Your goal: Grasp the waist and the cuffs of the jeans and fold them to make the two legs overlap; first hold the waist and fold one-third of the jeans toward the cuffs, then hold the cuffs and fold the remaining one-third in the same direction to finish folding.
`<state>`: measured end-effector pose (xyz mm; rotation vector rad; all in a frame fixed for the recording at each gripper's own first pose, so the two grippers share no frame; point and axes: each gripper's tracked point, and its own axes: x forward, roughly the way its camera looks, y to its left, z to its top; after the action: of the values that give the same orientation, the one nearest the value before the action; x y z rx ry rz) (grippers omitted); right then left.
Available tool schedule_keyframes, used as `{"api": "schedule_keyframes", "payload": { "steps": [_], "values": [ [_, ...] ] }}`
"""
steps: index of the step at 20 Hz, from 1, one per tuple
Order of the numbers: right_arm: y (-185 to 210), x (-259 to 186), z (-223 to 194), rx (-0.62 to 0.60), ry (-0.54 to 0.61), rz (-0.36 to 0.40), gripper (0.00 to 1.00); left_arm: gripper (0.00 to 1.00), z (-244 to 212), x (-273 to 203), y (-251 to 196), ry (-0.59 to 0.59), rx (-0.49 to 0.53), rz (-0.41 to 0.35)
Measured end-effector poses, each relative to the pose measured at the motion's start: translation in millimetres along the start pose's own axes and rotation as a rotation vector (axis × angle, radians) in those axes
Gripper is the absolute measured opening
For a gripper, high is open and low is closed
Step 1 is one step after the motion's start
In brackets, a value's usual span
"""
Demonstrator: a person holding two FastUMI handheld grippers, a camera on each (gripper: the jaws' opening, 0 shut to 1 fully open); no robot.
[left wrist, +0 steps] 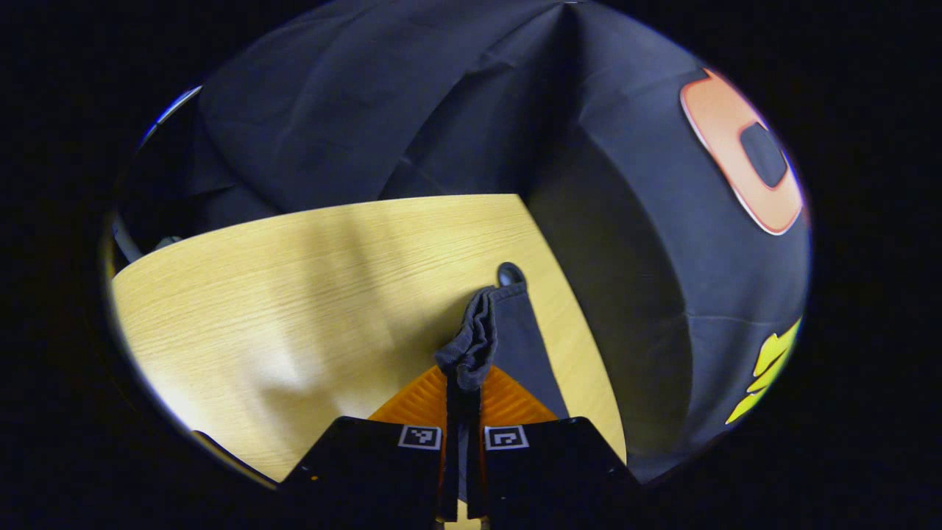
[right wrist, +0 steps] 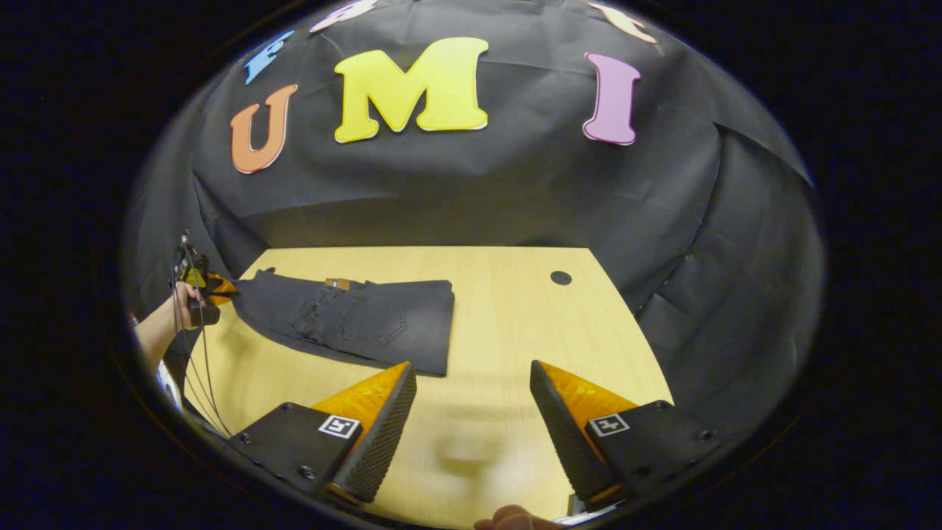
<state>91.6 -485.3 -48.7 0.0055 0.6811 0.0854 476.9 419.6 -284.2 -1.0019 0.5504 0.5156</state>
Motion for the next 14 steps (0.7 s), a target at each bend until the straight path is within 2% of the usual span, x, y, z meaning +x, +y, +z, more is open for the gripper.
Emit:
{"api": "schedule_keyframes", "payload": {
  "steps": [7, 8, 14],
  "values": [
    [-7.5, -34.8, -11.9, 0.023, -0.039, -0.005, 0.96, 0.07, -21.1, -47.9, -87.7, -0.067, 0.182, -0.172],
    [-10.8, -40.3, -14.3, 0.026, -0.045, -0.011, 0.94, 0.07, -25.5, -56.5, -101.1, -0.079, 0.216, -0.194],
    [-34.5, -70.3, -28.8, 0.085, -0.073, -0.047, 0.96, 0.07, -92.1, -91.7, -178.1, -0.056, 0.349, -0.321]
  ]
}}
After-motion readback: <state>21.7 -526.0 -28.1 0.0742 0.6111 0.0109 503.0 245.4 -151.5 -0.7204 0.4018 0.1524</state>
